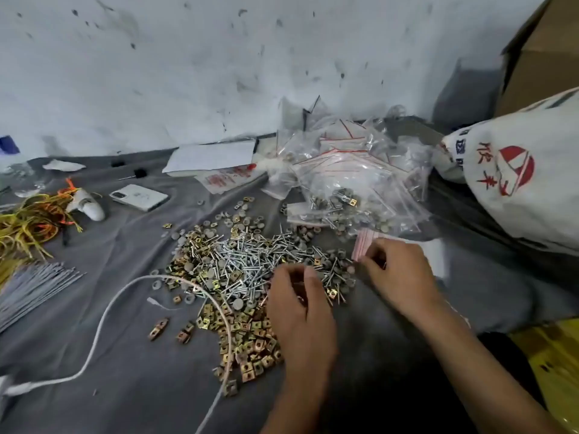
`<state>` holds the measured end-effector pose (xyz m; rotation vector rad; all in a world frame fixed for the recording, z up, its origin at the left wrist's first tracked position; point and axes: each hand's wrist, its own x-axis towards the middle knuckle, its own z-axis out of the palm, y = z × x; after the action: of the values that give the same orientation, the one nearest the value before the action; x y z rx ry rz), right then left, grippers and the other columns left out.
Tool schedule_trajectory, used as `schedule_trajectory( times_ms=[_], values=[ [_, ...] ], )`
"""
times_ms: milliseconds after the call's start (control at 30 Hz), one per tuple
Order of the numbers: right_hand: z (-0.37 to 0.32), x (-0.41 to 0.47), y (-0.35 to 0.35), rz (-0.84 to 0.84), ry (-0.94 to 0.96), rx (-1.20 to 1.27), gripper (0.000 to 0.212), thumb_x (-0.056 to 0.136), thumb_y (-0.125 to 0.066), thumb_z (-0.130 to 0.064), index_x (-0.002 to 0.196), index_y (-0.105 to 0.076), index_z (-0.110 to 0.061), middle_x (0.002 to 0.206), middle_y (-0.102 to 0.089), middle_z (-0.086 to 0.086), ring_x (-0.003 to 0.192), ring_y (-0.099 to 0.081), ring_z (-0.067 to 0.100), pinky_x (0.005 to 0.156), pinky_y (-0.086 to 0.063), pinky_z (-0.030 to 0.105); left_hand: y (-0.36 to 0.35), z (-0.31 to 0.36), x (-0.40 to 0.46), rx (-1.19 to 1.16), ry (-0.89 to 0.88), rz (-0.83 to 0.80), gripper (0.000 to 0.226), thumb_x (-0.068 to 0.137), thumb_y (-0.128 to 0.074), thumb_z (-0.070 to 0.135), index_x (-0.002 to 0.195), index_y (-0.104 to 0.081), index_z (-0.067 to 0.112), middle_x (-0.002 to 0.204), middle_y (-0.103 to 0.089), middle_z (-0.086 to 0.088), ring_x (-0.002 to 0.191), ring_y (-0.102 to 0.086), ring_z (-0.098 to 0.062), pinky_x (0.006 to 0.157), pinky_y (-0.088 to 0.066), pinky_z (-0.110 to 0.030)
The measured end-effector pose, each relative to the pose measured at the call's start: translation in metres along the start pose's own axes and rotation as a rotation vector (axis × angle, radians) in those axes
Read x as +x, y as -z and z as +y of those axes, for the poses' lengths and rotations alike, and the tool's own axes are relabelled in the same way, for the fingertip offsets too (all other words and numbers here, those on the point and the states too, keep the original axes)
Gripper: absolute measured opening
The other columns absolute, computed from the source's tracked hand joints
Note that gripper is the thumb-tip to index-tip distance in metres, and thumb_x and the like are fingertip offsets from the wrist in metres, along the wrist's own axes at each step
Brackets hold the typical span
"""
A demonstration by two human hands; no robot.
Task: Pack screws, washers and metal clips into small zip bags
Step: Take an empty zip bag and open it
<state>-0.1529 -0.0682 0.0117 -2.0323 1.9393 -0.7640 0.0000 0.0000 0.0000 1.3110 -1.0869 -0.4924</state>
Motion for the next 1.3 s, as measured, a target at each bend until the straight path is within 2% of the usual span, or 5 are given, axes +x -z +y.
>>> schedule_trajectory(
  times_ms=[267,667,933,1067,1300],
  values=[
    [0.065,0.024,-0.011,0.050,-0.320,-0.192,0.047,0.083,-0.074,-0.057,0.113,-0.076,-0.021,0.139,-0.052,0.009,0.122,-0.054,0.031,0.097,-0.049,0.038,-0.083,-0.007,0.038,0.070,0.075,-0.310,0.013,0.102,-0.060,0.023,0.091,-0.065,0.018,0.085,-0.068,0.005,0.080,-0.064,-0.011,0.077,-0.054,-0.034],
    [0.098,0.041,-0.014,0.430,-0.399,0.376,0.015,0.101,-0.059,-0.020,0.088,-0.063,-0.012,0.091,-0.070,0.011,0.088,-0.064,0.031,0.075,-0.048,0.038,-0.134,-0.043,0.061,0.718,-0.652,-0.894,0.024,0.091,-0.054,0.007,0.112,-0.066,0.003,0.125,-0.061,-0.014,0.116,-0.050,-0.033,0.098,-0.045,-0.045],
    [0.034,0.044,0.056,0.886,-0.080,0.719,0.011,0.105,-0.043,-0.026,0.099,-0.053,-0.025,0.091,-0.065,-0.020,0.086,-0.062,-0.001,0.077,-0.050,0.020,-0.134,-0.045,0.063,0.729,-0.646,-0.951,0.028,0.096,-0.052,0.007,0.120,-0.064,0.001,0.135,-0.058,-0.014,0.125,-0.050,-0.035,0.105,-0.044,-0.043],
    [-0.011,0.047,0.061,0.633,0.065,1.112,0.013,0.107,-0.045,-0.016,0.096,-0.054,-0.016,0.092,-0.067,0.018,0.084,-0.067,0.037,0.063,-0.054,0.034,-0.100,-0.021,0.083,0.183,-0.276,-0.680,0.030,0.104,-0.050,0.020,0.125,-0.068,0.010,0.122,-0.069,-0.003,0.115,-0.064,-0.019,0.097,-0.052,-0.035],
    [-0.078,0.054,-0.009,-0.089,0.072,1.528,0.016,0.105,-0.052,-0.017,0.095,-0.063,-0.012,0.098,-0.074,0.016,0.083,-0.069,0.033,0.074,-0.053,0.045,0.010,-0.029,0.145,-0.548,0.325,-0.491,0.033,0.108,-0.052,0.034,0.126,-0.058,0.007,0.109,-0.077,-0.010,0.093,-0.076,-0.024,0.080,-0.062,-0.037]
  ],
)
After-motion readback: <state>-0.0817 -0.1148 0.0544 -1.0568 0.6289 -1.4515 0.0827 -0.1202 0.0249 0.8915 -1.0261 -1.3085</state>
